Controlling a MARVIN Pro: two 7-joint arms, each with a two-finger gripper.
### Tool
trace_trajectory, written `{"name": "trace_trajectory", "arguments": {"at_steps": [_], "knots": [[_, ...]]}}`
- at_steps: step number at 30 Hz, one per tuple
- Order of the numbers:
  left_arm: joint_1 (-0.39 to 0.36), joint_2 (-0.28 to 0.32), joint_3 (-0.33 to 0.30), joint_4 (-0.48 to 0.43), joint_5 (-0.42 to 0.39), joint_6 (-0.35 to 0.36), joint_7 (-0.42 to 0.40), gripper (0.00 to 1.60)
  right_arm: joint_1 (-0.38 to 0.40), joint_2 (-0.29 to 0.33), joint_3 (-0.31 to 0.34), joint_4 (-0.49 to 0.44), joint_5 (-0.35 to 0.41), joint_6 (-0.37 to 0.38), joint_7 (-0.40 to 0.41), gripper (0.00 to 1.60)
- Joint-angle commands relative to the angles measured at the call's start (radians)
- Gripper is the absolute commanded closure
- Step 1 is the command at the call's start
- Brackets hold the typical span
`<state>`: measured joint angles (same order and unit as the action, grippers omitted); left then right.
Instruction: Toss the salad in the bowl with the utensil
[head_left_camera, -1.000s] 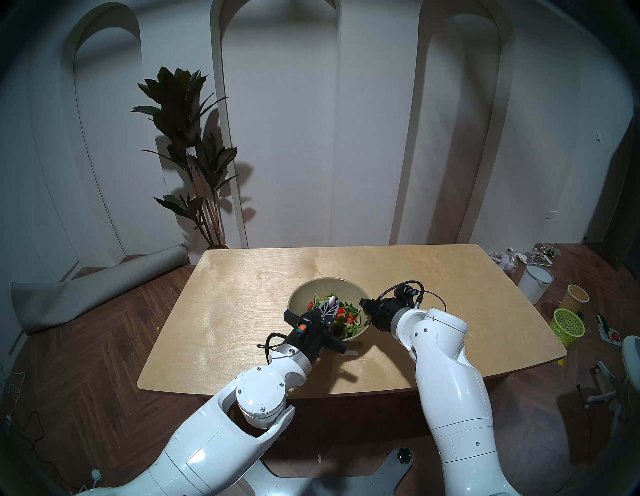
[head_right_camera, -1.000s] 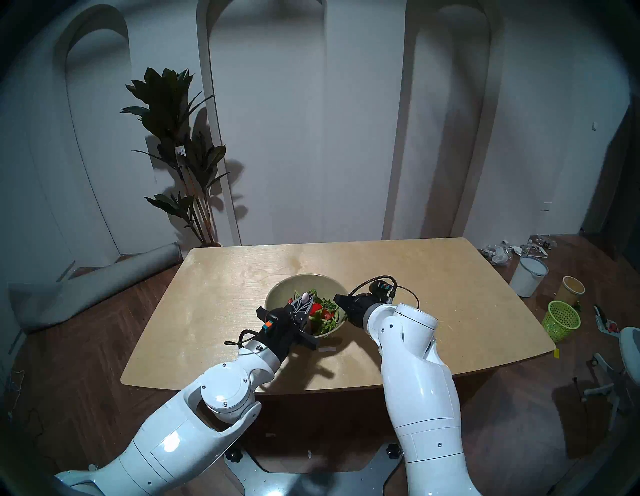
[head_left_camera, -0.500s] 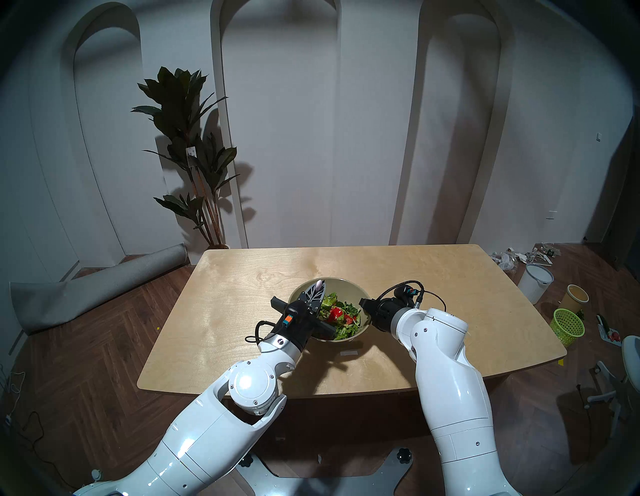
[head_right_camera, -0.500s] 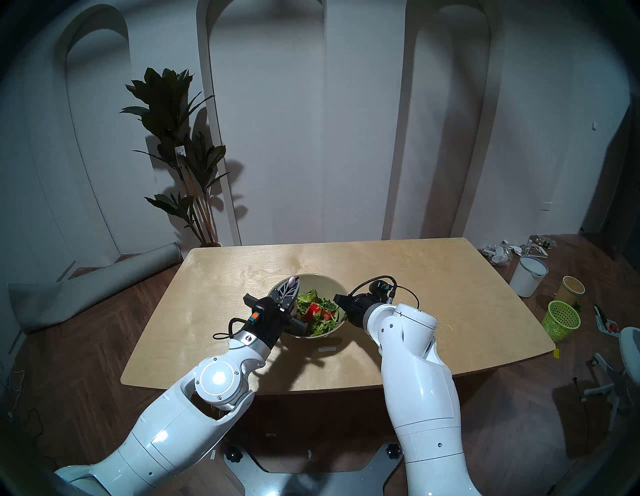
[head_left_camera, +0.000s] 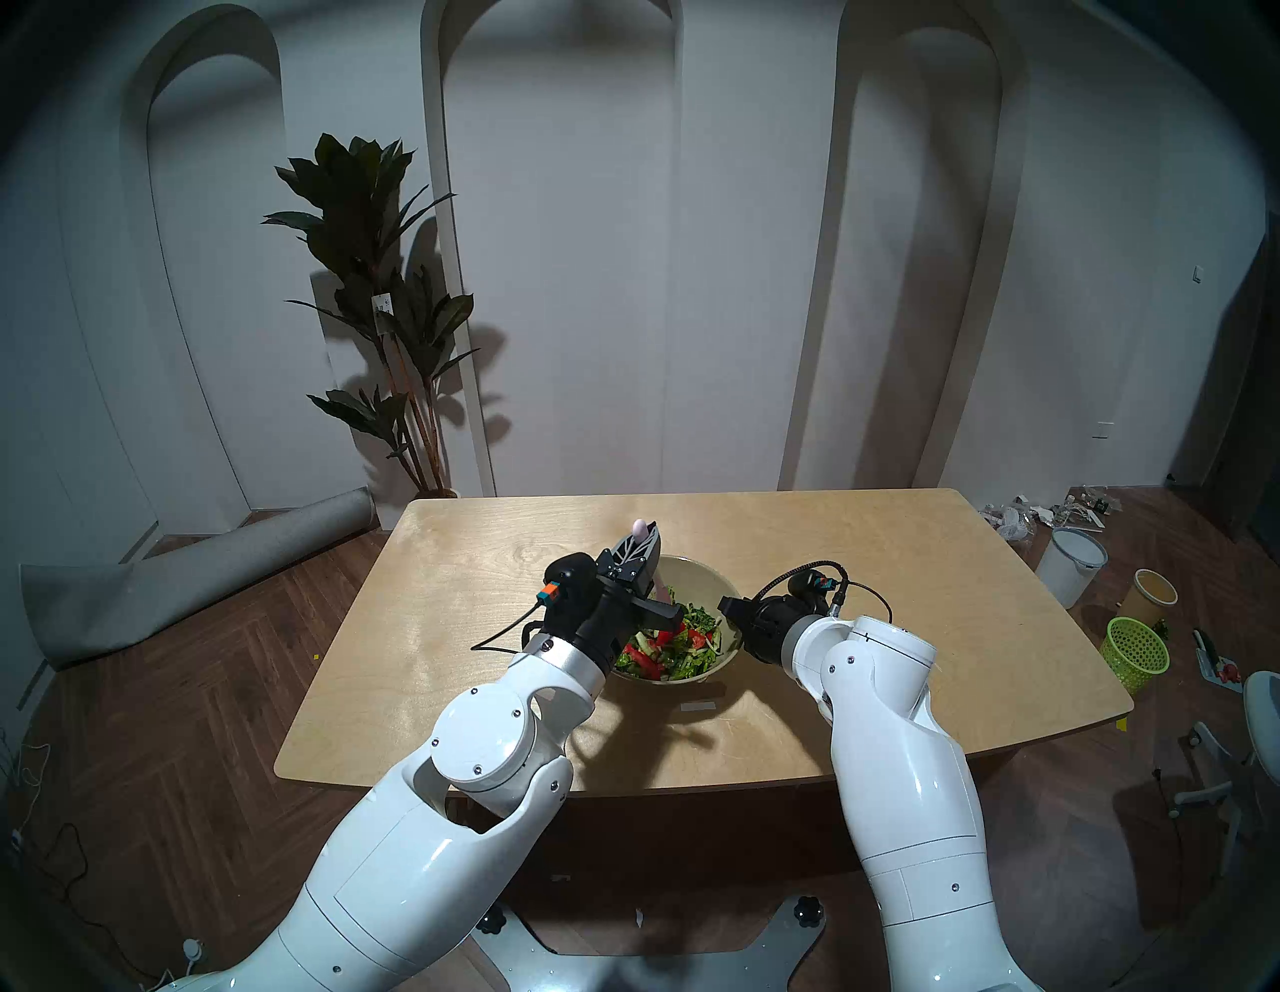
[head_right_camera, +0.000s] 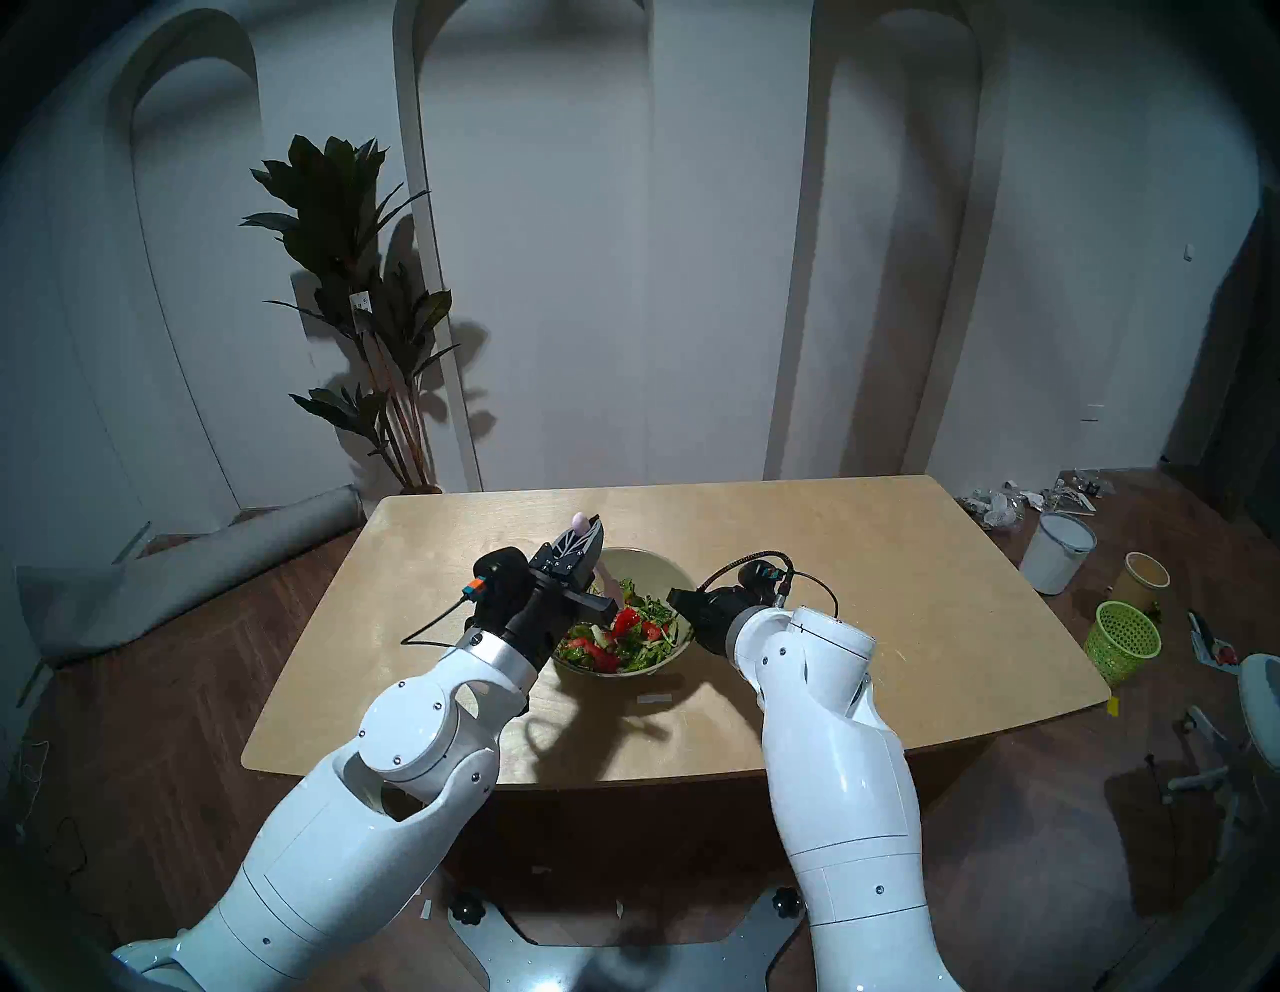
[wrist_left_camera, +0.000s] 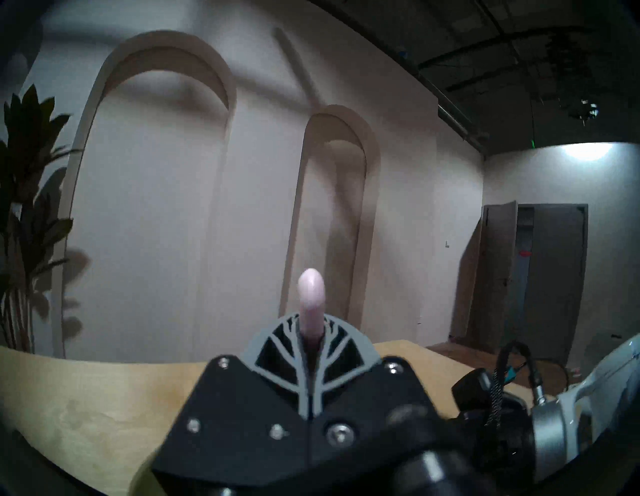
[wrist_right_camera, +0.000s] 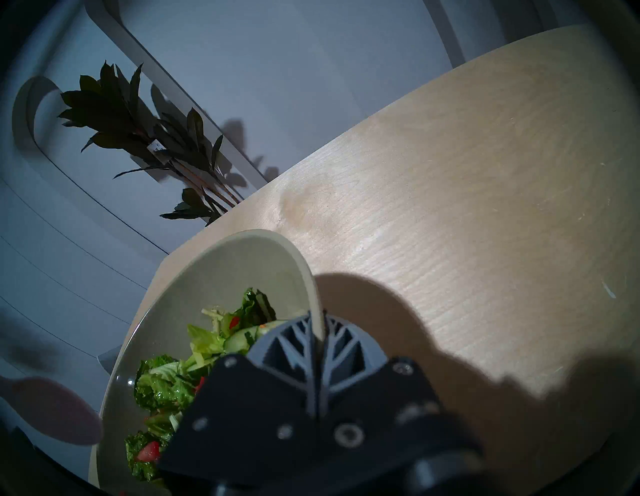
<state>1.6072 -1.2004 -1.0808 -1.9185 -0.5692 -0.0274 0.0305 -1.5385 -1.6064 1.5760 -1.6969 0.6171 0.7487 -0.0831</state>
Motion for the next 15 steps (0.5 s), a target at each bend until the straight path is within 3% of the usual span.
{"name": "trace_trajectory", "arguments": {"at_steps": [1,5,15], "knots": [[-0.035,-0.003,0.006,-0.032,-0.144,0.119,-0.034,1.6,0.007,0.0,0.001,-0.024,0.002,0.0,0.002,1.6],[-0.062,-0.033,0.018,0.01,-0.173,0.176,-0.039,1.6,0.007,-0.001,0.001,-0.025,0.002,0.0,0.001,1.6],[-0.094,-0.084,0.064,0.089,-0.089,0.078,-0.016,1.6,0.007,0.0,0.001,-0.024,0.002,0.0,0.002,1.6]]}}
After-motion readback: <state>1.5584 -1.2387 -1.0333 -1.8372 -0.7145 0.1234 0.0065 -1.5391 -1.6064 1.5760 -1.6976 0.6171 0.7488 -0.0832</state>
